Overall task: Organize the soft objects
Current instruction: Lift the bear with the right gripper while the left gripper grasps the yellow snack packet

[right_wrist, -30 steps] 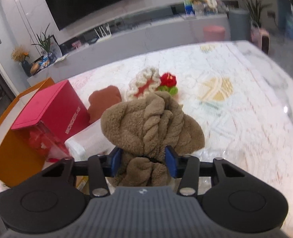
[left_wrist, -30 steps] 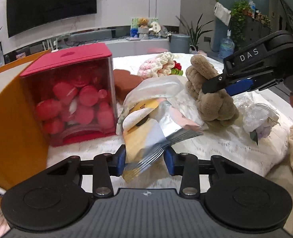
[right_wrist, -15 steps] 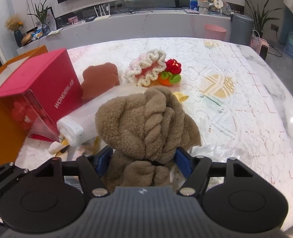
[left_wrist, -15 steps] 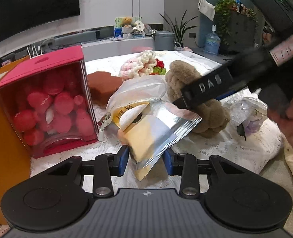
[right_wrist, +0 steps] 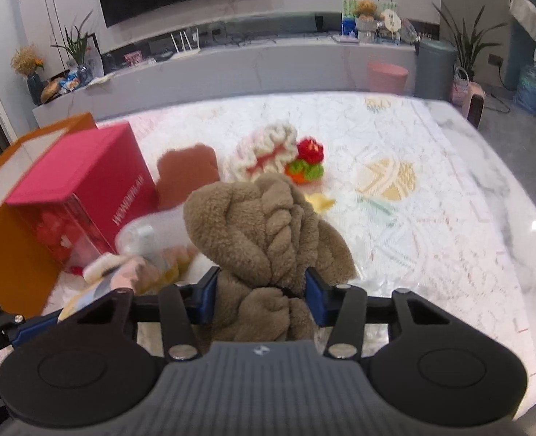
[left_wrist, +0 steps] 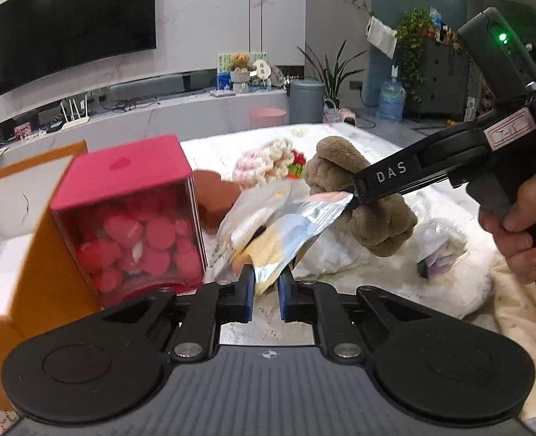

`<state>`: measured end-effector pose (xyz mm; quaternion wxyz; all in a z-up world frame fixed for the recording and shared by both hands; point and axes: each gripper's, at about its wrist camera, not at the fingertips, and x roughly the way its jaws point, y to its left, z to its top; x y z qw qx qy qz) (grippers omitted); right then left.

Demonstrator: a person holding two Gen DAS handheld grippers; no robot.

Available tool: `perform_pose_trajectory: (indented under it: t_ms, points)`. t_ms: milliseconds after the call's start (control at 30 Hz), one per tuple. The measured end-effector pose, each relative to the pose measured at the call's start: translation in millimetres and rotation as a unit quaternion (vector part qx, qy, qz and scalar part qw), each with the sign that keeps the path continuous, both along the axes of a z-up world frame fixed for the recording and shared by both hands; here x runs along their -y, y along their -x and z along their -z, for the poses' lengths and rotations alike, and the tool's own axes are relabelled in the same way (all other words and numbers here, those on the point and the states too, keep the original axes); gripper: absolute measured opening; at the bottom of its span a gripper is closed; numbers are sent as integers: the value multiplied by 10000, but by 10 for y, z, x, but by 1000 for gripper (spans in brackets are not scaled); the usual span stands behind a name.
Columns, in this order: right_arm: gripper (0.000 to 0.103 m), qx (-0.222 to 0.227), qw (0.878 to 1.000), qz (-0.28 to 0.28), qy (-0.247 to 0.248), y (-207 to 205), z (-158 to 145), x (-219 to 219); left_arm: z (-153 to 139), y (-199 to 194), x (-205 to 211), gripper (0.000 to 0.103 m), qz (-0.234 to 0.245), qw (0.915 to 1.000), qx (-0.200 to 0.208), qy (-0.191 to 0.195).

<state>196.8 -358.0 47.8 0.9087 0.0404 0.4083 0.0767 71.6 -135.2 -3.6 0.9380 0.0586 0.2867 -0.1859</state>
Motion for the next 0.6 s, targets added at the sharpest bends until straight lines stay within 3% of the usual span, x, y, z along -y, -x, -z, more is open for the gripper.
perform_pose_trajectory:
  t_ms: [300,433,533,600]
  points:
    - [49,369,9990,-12,-258,160,-373,7,-360,117,-118,9,-147,9989,195,404]
    - [49,464,9984,23,-329,237,-479,12,-531,133,-164,0,-99,9976,350,585]
    - [49,593,9976,-29,-358,281,-572,19,-679,185,-167,0,82,9959,696,578]
    - [49,658,9972,-26,-361,297,-629,26,-712,145,-141,0,145,9961,706,507]
